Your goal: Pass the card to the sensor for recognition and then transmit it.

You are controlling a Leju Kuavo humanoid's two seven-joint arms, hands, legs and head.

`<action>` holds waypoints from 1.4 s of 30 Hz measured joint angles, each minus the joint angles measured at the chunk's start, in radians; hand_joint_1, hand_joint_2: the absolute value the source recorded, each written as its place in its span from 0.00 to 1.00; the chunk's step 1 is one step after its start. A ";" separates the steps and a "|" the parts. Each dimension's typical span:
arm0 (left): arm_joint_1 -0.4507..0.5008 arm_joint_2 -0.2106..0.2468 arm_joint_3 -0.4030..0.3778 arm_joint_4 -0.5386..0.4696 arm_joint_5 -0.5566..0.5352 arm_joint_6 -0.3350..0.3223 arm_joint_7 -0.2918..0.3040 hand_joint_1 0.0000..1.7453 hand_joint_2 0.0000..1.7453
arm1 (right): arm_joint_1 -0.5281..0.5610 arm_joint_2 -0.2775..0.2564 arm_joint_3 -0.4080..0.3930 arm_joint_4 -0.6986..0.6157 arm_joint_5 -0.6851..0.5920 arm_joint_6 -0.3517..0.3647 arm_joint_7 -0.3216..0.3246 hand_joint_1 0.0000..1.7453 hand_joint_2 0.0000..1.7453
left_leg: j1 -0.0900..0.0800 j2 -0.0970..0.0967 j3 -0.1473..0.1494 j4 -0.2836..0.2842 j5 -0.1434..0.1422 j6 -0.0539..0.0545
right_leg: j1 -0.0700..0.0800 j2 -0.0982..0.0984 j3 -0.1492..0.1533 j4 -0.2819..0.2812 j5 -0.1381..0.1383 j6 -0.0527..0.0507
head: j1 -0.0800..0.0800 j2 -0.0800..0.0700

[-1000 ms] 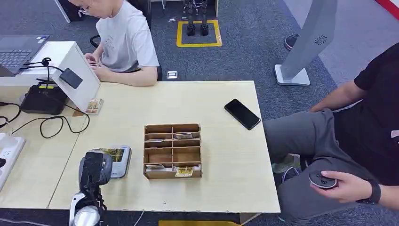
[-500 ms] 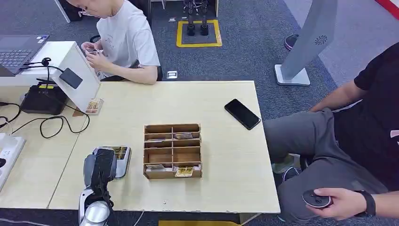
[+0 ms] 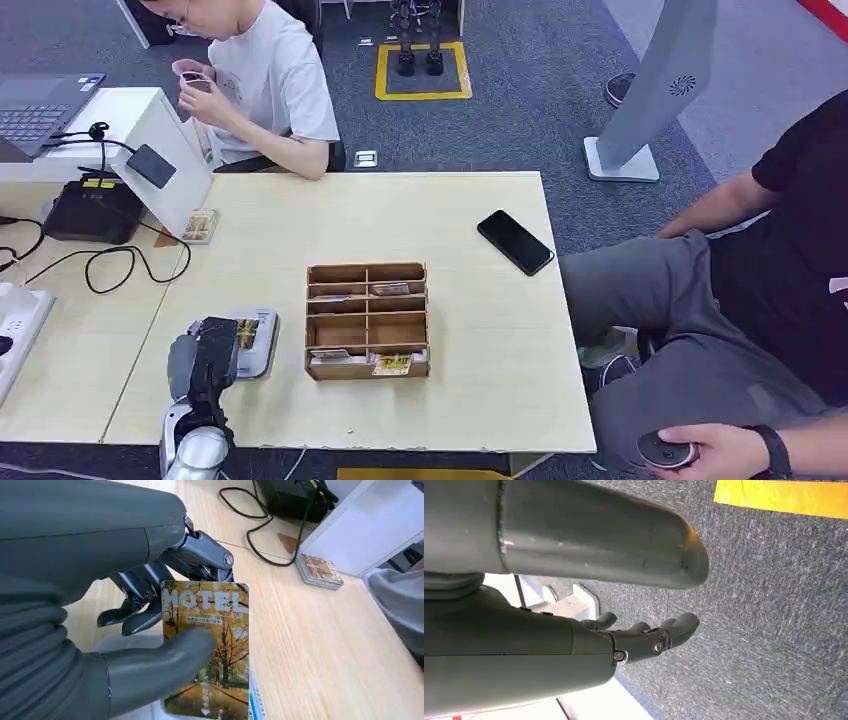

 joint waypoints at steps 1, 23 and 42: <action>-0.003 0.000 0.004 0.005 -0.004 0.000 0.004 1.00 1.00 | -0.001 0.000 0.000 0.000 0.000 0.000 0.000 0.00 0.00 | 0.000 0.000 0.000 0.000 0.000 0.000 | 0.000 0.000 0.000 0.000 0.000 0.000 | 0.000 0.000; -0.012 -0.003 0.037 0.112 -0.200 0.032 0.049 1.00 1.00 | -0.002 0.005 0.002 0.000 -0.006 0.003 0.003 0.00 0.00 | 0.000 0.000 0.000 0.000 0.000 0.000 | 0.000 0.000 0.001 0.000 0.000 0.000 | 0.000 0.000; -0.017 -0.021 0.090 -0.187 0.362 -0.093 -0.231 1.00 1.00 | 0.001 0.005 0.002 0.001 0.000 -0.003 -0.006 0.00 0.00 | 0.000 0.000 0.000 0.000 0.000 0.000 | 0.000 0.000 0.000 0.000 0.000 0.000 | 0.000 0.000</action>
